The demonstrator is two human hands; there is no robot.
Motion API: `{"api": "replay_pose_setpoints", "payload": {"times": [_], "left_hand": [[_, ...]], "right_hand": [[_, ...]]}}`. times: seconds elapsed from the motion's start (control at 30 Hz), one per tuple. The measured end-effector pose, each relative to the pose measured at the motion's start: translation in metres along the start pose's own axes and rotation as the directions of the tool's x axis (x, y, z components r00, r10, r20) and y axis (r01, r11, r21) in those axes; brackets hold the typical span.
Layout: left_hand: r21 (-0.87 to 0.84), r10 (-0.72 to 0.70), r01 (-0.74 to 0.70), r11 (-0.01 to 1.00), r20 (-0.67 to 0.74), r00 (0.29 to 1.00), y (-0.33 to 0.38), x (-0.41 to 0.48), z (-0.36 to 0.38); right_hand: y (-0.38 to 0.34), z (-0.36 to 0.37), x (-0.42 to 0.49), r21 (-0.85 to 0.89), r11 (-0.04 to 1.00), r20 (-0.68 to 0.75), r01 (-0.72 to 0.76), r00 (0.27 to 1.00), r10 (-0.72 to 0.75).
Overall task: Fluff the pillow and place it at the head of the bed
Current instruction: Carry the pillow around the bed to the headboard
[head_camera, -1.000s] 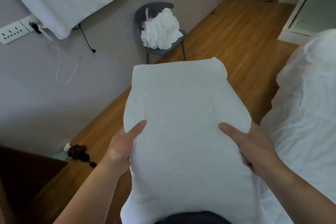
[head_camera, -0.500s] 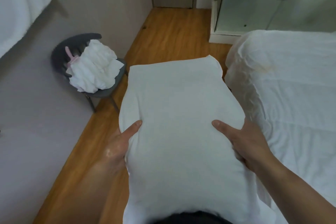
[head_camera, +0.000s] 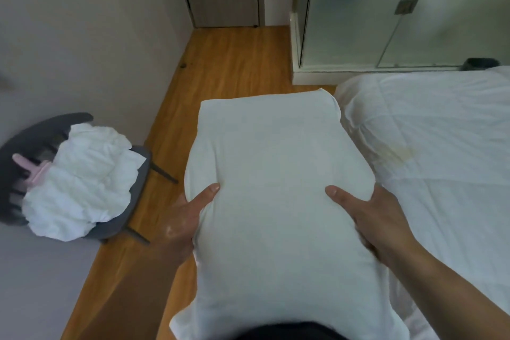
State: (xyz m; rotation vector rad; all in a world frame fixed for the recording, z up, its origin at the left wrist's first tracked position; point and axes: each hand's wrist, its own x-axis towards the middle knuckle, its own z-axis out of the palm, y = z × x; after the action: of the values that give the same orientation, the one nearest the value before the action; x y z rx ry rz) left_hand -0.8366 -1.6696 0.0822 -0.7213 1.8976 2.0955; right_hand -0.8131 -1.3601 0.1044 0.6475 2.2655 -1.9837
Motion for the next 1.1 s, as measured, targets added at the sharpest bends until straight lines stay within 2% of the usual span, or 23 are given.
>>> {"api": "replay_pose_setpoints", "payload": {"times": [0.1,0.23,0.43,0.63,0.83,0.97,1.1], "left_hand": [[0.042,0.046,-0.046,0.998,-0.013,0.999,0.031,0.056,0.022],[0.041,0.053,-0.055,0.998,0.054,0.997,0.087,0.16,0.057],[0.117,-0.062,0.038,0.992,0.21,0.976,0.187,0.315,0.098],[0.202,-0.073,0.005,0.979,0.333,0.94,0.266,0.429,0.167],[0.393,-0.051,-0.064,0.917,0.277,0.96,0.311,0.564,0.26],[0.398,-0.11,-0.021,0.917,0.303,0.947,0.344,0.64,0.337],[0.373,-0.037,-0.129,0.919,0.407,0.913,0.383,0.681,0.418]], "right_hand": [[-0.021,0.01,0.054,0.014,1.0,-0.047,-0.015,0.999,0.016],[-0.047,0.033,0.147,0.024,1.0,-0.151,0.009,0.988,-0.005],[-0.095,0.066,0.27,0.051,0.999,-0.303,-0.002,0.953,0.017],[-0.132,0.073,0.376,0.123,0.992,-0.425,-0.016,0.903,0.067],[-0.151,0.053,0.505,0.206,0.979,-0.469,-0.006,0.877,0.104],[-0.18,0.014,0.594,0.25,0.968,-0.483,-0.03,0.863,0.151],[-0.205,-0.025,0.658,0.273,0.961,-0.529,-0.039,0.829,0.184]]}}
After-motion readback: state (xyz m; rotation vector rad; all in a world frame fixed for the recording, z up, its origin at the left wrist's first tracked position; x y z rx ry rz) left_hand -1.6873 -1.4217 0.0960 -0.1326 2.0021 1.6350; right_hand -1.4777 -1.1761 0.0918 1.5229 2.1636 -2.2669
